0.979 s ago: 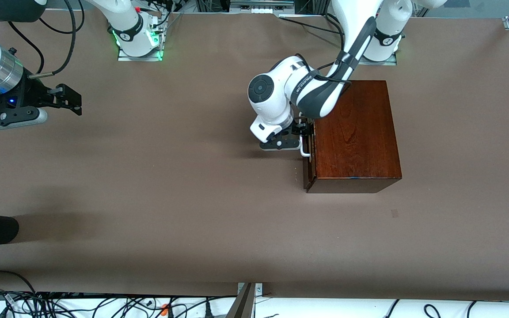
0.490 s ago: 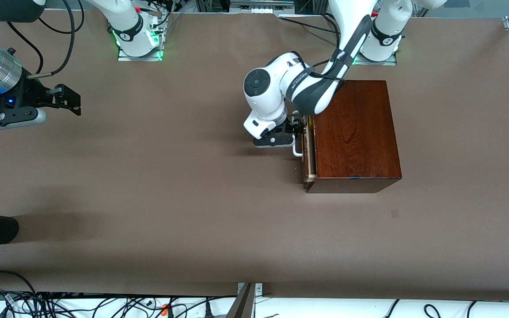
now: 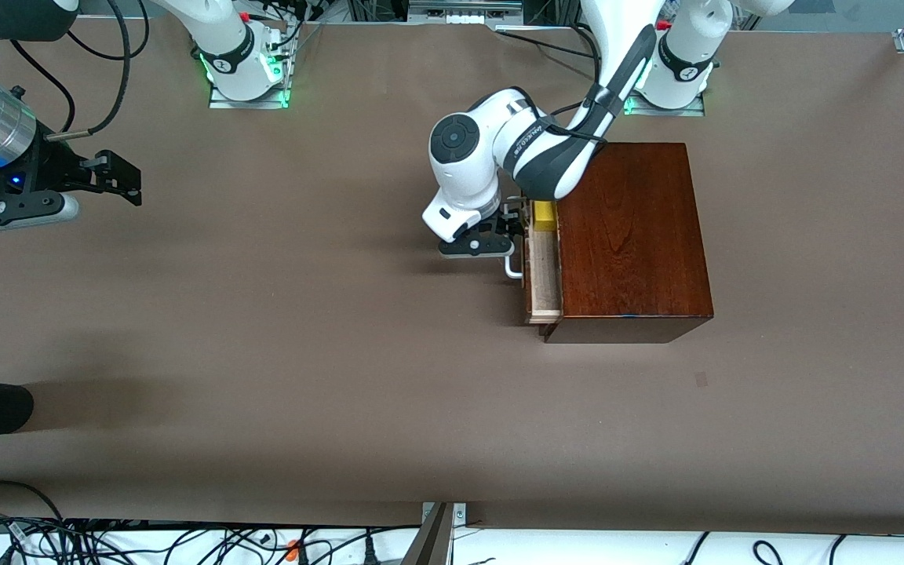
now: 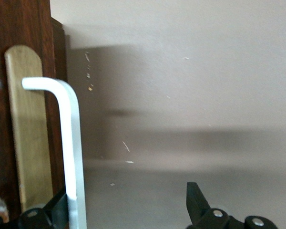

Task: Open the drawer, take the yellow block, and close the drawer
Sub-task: 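Pull the drawer open by its handle with the left gripper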

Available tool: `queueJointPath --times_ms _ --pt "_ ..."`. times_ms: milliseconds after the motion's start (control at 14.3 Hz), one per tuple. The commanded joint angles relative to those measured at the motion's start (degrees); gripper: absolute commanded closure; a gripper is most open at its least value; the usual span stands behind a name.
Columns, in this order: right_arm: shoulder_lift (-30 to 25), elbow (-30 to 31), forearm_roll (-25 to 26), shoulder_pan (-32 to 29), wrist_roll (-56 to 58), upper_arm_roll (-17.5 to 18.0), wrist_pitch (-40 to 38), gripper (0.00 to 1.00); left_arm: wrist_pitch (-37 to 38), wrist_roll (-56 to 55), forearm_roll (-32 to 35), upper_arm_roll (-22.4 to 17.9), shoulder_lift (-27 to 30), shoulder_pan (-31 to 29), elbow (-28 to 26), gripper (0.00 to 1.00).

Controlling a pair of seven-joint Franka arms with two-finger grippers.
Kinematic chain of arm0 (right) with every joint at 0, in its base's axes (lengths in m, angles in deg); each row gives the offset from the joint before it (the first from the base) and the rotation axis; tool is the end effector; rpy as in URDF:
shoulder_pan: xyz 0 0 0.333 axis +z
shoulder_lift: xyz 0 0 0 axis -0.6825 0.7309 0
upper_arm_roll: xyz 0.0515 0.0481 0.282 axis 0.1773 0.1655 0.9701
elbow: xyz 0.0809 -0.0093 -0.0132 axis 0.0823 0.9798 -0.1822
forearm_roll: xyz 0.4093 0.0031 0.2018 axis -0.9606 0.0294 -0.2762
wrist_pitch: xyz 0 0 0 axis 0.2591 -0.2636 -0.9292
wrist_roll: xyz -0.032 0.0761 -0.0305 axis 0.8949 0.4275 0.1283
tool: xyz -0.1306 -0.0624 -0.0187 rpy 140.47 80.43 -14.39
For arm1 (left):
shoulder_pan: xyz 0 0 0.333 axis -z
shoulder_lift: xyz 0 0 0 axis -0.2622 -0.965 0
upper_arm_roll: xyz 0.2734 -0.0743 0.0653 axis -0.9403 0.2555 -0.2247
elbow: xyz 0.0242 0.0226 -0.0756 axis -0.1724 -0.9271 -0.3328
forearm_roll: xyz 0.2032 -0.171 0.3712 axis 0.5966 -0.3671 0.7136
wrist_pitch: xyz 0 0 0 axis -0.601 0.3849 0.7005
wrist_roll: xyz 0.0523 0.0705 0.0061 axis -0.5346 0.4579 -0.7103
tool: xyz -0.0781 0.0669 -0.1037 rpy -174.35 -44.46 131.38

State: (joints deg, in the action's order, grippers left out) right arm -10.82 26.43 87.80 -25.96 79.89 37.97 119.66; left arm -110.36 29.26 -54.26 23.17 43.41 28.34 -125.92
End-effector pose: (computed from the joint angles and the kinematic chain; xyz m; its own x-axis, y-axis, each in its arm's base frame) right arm 0.6302 0.0679 0.5211 0.9820 0.1839 -0.0430 0.1855 -0.9820 0.0366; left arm 0.5001 -0.5128 0.1904 0.9994 -0.0034 -0.0353 -0.0083 -0.9900 -0.1410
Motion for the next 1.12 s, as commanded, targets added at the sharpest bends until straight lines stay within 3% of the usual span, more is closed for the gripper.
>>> queueJointPath --times_ms 0,699,1049 --pt "0.1 -0.7 -0.6 -0.5 -0.6 0.1 -0.9 0.0 -0.2 -1.1 -2.0 0.0 -2.1 2.7 3.6 0.0" --pt "0.1 -0.7 -0.6 -0.5 -0.6 -0.2 -0.9 0.0 -0.1 -0.7 -1.5 0.0 -2.9 2.6 6.6 0.0" --pt "0.2 -0.7 -0.6 -0.5 -0.6 -0.2 -0.9 0.0 9.1 7.1 -1.1 -0.8 3.4 0.8 7.8 0.0"
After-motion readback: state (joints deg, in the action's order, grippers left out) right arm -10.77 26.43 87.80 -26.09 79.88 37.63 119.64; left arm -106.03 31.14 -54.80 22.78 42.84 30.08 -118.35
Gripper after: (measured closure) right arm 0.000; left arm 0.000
